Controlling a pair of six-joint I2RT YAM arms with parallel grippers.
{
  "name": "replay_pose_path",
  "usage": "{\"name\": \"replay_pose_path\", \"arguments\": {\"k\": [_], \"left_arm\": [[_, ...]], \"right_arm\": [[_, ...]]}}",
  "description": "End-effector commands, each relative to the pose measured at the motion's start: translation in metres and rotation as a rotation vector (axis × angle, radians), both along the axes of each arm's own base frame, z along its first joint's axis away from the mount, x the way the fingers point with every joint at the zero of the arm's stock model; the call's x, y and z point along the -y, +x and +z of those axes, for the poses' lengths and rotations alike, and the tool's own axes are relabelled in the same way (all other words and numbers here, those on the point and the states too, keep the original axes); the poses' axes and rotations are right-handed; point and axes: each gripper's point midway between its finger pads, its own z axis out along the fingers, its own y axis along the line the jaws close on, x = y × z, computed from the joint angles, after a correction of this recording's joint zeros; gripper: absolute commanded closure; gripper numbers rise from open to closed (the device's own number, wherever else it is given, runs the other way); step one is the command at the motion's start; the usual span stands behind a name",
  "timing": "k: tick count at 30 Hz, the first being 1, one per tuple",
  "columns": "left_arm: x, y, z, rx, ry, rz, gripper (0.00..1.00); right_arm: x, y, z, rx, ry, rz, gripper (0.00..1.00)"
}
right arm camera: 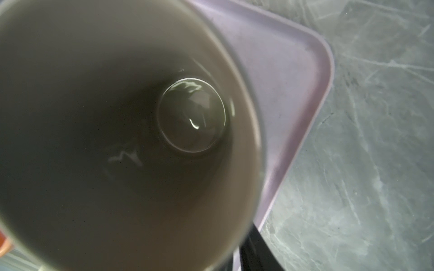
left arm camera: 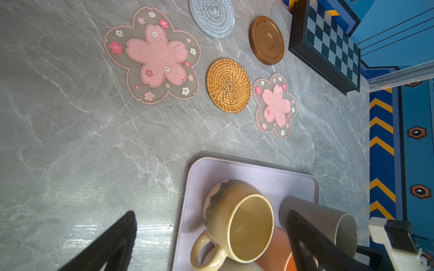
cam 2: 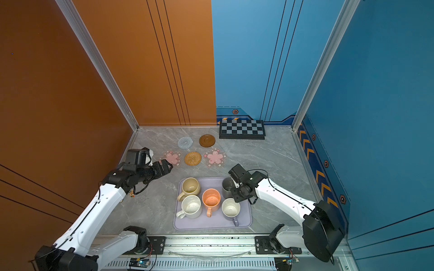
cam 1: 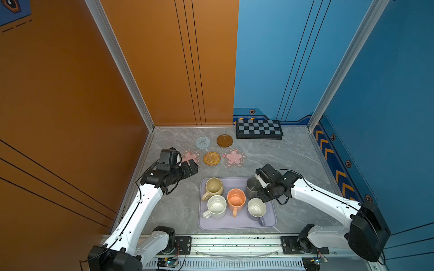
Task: Place cups on coasters
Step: Pick up the cup from the tray.
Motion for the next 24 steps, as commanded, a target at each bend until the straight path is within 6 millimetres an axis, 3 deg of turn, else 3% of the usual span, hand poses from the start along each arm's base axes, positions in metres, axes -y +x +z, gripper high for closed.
{"name": "replay_pose_path", "arguments": {"k": [1,18,24], "left_arm": [[-0.003,-0.007,-0.005,-0.015,0.014,0.007,0.0],[-0.003,-0.008,0.0,-0.005,0.012,0.006,0.0],[-0.003,-0.007,0.001,-0.003,0.013,0.005,0.0]], "right_arm": [[-0.007,0.0,-0.003,0.014,0.002,0.01,0.67],[0.011,0.012,0.0,0.097,-0.077,-0.066,0.99],[0.014,0.017,0.014,0.14,-0.09,-0.07,1.0]]}}
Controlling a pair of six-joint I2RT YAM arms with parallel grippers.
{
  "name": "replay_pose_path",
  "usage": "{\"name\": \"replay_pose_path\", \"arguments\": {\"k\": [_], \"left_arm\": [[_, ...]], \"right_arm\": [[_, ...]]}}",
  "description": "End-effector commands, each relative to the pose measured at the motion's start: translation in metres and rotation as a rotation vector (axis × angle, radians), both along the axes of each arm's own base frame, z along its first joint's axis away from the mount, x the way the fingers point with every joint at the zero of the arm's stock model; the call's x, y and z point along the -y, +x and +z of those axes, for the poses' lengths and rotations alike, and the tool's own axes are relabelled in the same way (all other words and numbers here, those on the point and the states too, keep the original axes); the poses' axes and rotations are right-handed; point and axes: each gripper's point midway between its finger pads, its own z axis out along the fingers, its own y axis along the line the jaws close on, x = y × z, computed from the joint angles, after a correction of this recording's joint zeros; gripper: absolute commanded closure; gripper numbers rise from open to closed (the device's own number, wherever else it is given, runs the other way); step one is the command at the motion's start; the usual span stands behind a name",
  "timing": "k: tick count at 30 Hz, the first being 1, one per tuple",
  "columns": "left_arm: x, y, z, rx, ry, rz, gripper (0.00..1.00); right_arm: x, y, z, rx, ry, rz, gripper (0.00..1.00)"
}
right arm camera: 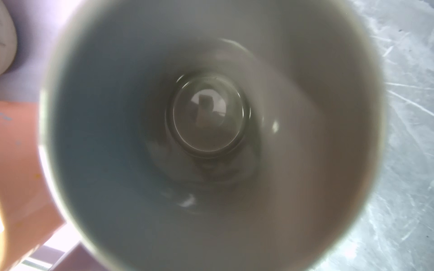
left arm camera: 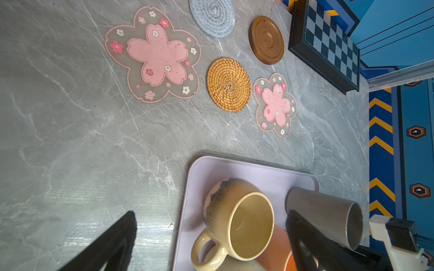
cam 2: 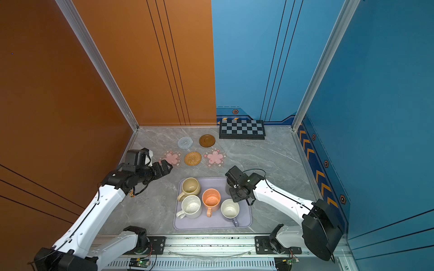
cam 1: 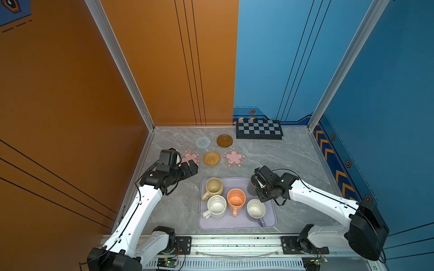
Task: Place cups on coasters
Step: Pick up the cup from the tray.
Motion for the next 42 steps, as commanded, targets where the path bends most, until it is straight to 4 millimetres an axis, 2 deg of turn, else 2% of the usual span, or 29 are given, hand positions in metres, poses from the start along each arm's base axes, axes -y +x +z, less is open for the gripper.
{"name": "replay_pose_path", "arguments": {"k": [1,11,21,30,35,42], "left_arm": [[-0.003,-0.004,0.001,-0.005,0.014,0.006,0.0],[-0.006,-0.004,-0.003,-0.012,0.034,0.019,0.0],[-0.007,-0.004,-0.004,-0.015,0.042,0.026,0.0],[-0.007,-0.002,-0.007,-0.023,0.068,0.042,0.0],[-0.008,-0.001,-0.005,-0.023,0.061,0.067,0.0],[-0.008,0.0,-0.003,-0.024,0.06,0.082,0.02]], "right_arm": [[0.011,0.007,0.016,0.071,-0.034,-0.035,1.0],[0.013,0.013,0.042,0.158,-0.01,-0.032,1.0],[0.015,0.024,0.056,0.22,-0.04,-0.002,1.0],[-0.009,0.041,0.077,0.254,0.011,0.074,1.0],[-0.031,0.057,0.09,0.273,0.063,0.095,1.0],[-0.05,0.082,0.104,0.289,0.079,0.12,1.0]]}}
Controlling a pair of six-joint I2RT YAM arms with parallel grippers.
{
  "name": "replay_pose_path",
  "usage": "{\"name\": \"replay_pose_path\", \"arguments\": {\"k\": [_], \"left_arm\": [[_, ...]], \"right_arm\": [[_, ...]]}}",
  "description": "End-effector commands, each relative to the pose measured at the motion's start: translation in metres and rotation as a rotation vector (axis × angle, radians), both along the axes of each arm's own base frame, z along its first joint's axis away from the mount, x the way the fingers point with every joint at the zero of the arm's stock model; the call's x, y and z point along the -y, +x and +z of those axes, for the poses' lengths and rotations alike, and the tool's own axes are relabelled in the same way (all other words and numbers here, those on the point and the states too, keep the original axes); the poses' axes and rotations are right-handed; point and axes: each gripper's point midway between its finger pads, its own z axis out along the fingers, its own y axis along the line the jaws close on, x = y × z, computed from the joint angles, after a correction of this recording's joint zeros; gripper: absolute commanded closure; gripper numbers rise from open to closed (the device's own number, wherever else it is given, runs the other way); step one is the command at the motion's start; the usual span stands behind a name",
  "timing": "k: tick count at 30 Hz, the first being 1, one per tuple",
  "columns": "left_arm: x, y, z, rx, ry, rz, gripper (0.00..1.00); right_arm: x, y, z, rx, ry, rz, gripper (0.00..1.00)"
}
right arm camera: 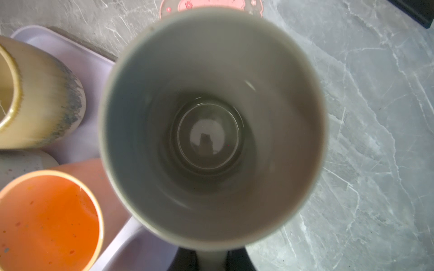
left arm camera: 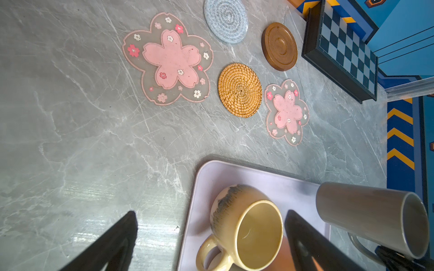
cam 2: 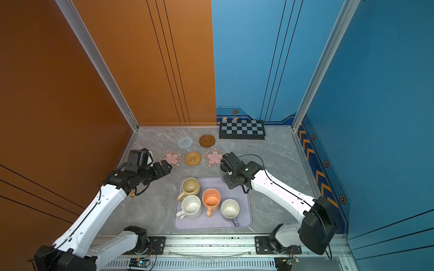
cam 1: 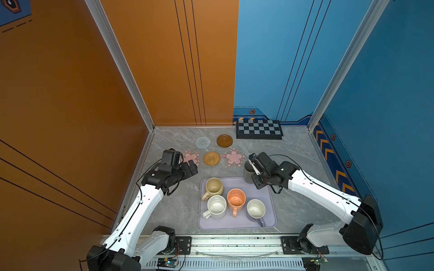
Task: Place cups on coasters
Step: Pick up the cup from the tray, then place the cup on the coaster.
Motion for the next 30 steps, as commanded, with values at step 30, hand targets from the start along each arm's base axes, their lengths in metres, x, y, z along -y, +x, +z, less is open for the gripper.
{"name": "replay_pose_path", "arguments": {"k": [30], "left_arm": [[-0.018,-0.003,0.01,-0.078,0.165,0.018,0.02]], "right_arm": [[-0.065,0.134,0.054,0.169,0.152,-0.021,1.0]]}}
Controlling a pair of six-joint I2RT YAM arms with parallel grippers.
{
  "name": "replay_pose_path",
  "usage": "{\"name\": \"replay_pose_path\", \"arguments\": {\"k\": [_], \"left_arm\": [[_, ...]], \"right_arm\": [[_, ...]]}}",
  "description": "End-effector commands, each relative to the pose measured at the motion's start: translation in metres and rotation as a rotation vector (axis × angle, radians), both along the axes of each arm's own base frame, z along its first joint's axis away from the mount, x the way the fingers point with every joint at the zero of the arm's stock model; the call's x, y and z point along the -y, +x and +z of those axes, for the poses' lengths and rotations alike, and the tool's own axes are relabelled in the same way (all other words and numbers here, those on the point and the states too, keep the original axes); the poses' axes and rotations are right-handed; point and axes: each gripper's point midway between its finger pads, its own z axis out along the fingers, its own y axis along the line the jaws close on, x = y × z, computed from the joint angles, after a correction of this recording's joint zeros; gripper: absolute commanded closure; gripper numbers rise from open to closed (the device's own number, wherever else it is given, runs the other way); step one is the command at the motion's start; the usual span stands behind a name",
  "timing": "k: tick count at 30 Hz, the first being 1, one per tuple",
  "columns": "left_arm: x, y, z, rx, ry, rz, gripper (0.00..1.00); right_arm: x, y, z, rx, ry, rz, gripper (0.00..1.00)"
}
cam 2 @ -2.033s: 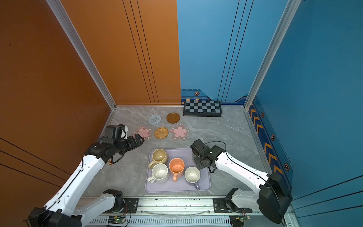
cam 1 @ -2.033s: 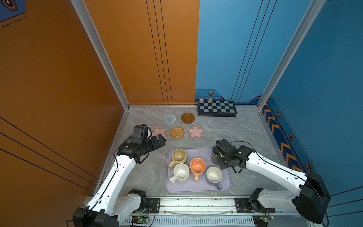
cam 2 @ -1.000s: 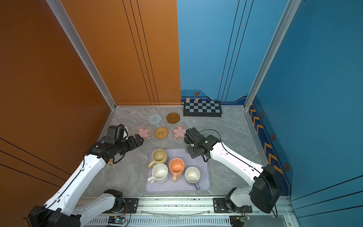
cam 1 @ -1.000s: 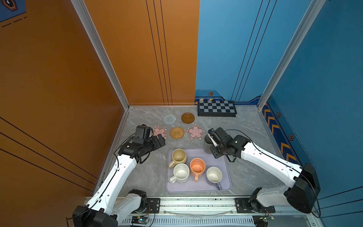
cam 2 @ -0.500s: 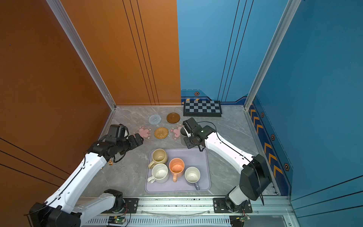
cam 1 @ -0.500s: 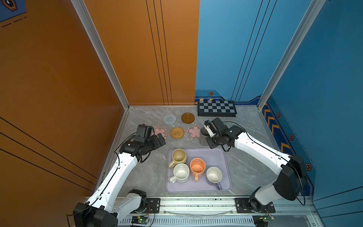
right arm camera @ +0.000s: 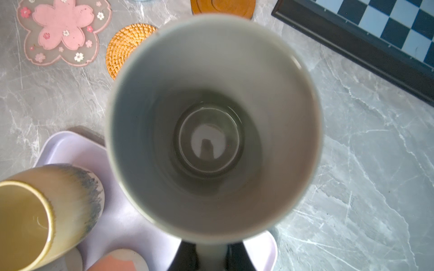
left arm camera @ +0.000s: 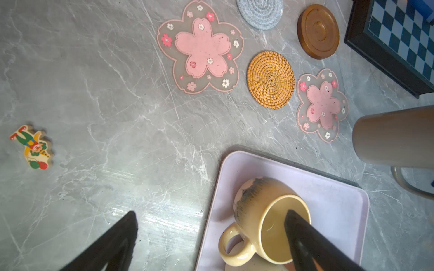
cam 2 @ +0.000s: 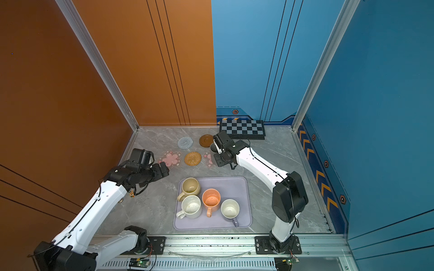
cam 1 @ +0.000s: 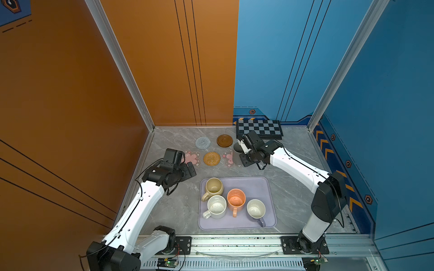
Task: Place cups on coasters
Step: Place the cup on the coaster.
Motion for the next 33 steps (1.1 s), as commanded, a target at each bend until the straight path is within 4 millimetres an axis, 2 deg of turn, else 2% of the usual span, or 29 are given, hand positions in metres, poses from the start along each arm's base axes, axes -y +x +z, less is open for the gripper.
{"name": "replay_pose_path", "arguments": {"k": [1,7,8,16,19,24,33], "left_arm": [[-0.005,0.008,0.01,0.011,0.049,-0.017,0.02],[-0.012,0.02,0.011,0.005,0.085,-0.002,0.02],[-0.013,0.022,0.012,0.006,0.087,0.0,0.02],[-0.02,0.029,0.011,-0.004,0.096,0.009,0.02],[-0.021,0.031,0.009,-0.014,0.094,0.006,0.02],[-0.025,0.035,0.006,-0.029,0.094,0.009,0.02],[-0.029,0.043,-0.003,-0.065,0.103,-0.004,0.02]], "right_arm": [[-0.016,0.034,0.037,0.134,0.073,-0.028,1.0],[-0.03,0.062,0.037,0.163,0.069,-0.056,1.0],[-0.034,0.068,0.042,0.176,0.078,-0.056,1.0],[-0.052,0.098,0.041,0.207,0.093,-0.076,1.0],[-0.059,0.109,0.031,0.205,0.087,-0.081,1.0],[-0.067,0.124,0.026,0.211,0.1,-0.099,1.0],[-0.07,0.149,0.016,0.216,0.136,-0.168,1.0]]}}
